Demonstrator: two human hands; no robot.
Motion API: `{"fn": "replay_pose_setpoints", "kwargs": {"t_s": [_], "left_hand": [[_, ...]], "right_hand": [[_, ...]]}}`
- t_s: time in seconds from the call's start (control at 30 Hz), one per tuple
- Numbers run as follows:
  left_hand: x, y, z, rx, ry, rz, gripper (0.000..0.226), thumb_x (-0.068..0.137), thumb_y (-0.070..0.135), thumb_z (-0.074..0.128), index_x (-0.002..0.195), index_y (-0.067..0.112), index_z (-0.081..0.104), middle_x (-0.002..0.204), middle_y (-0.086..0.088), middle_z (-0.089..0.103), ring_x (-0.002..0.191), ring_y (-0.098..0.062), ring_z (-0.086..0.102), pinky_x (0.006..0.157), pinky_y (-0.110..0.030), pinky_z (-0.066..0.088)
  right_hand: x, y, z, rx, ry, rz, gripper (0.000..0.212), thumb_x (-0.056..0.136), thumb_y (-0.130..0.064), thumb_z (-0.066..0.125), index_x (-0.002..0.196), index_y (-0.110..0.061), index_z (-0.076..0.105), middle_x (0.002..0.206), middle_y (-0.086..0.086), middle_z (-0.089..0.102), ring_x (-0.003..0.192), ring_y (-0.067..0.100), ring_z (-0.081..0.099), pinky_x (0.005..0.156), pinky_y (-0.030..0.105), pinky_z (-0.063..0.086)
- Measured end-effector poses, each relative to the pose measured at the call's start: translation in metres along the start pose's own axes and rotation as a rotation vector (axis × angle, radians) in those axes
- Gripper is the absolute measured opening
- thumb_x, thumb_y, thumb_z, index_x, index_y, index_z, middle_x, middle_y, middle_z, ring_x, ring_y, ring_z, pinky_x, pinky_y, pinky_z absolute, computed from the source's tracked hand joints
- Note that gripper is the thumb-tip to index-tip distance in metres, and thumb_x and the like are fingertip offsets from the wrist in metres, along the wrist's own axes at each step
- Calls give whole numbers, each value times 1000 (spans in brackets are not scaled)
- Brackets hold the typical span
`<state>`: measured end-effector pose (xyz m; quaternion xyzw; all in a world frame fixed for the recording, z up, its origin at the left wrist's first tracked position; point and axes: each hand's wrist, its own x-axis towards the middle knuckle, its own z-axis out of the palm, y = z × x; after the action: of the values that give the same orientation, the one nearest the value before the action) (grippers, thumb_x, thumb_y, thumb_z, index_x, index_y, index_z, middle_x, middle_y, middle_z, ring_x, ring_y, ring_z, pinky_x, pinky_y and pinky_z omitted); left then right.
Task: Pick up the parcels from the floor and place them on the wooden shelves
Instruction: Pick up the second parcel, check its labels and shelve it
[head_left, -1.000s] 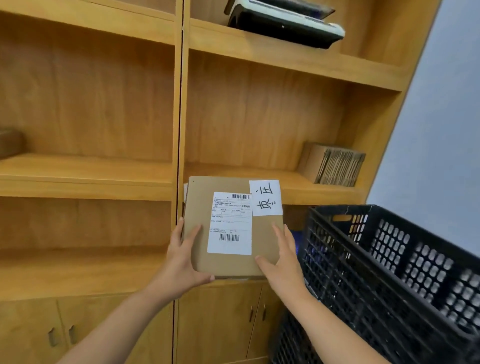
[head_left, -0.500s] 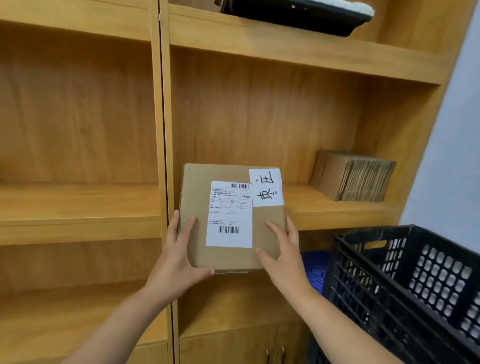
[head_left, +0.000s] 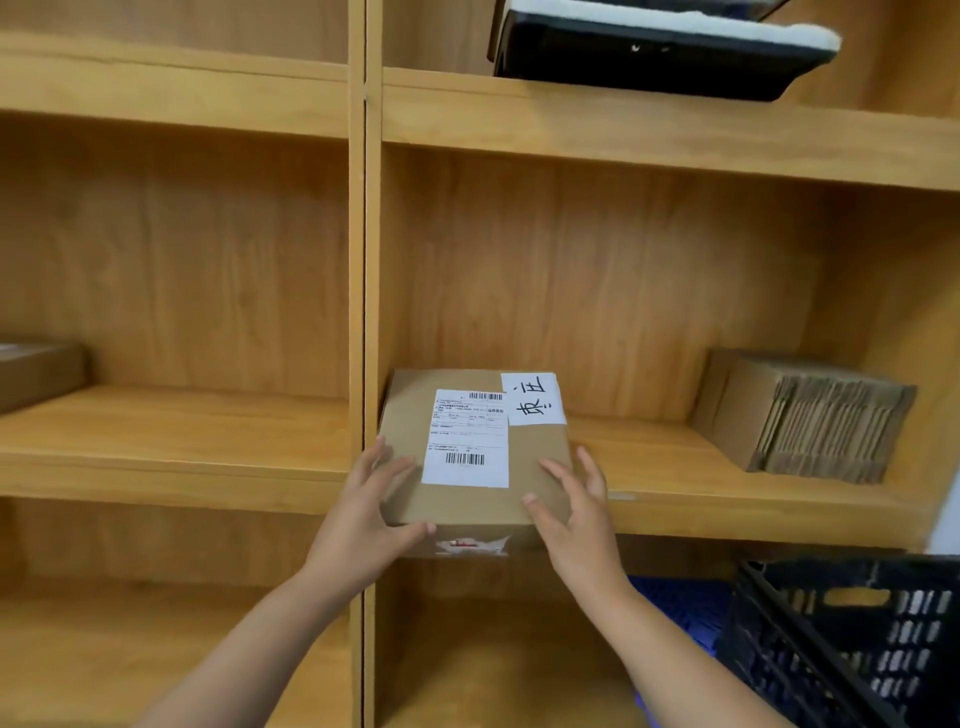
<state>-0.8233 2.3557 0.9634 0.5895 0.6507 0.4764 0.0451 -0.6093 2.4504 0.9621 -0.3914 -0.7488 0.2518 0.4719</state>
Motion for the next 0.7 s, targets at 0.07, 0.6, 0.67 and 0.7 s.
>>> {"fn": "replay_pose_setpoints", "kwargs": {"t_s": [0.07, 0.6, 0.67, 0.7], "left_hand": [[7, 2, 0, 25, 21, -10, 60, 70, 36, 76, 124, 36, 49, 152, 13, 20, 136, -13, 26, 105, -44, 40], [66, 13, 8, 620, 264, 238, 18, 78, 17, 69, 95, 21, 72, 94, 5, 72, 98, -24, 59, 84, -38, 43], [71, 9, 12, 681, 236, 276, 27, 69, 9, 75, 93, 19, 72, 89, 3, 72, 86, -24, 63, 72, -34, 51], [73, 7, 14, 720, 219, 288, 35, 62, 6, 79, 93, 18, 72, 88, 3, 72, 82, -23, 64, 66, -31, 53]], "right_hand": [[7, 3, 1, -4, -7, -8, 40, 87, -33, 60, 127, -30, 52, 154, -8, 11, 139, 11, 23, 109, 27, 27], [61, 4, 0, -235, 59, -164, 49, 85, -27, 61, 131, -32, 47, 154, -7, 15, 140, 11, 24, 112, 36, 29], [68, 6, 4, -356, 85, -194, 43, 86, -27, 59, 128, -30, 52, 150, -3, 27, 137, 15, 28, 110, 35, 30], [72, 7, 7, -405, 79, -212, 38, 87, -26, 58, 125, -29, 55, 146, -2, 36, 134, 17, 33, 106, 34, 31]]}}
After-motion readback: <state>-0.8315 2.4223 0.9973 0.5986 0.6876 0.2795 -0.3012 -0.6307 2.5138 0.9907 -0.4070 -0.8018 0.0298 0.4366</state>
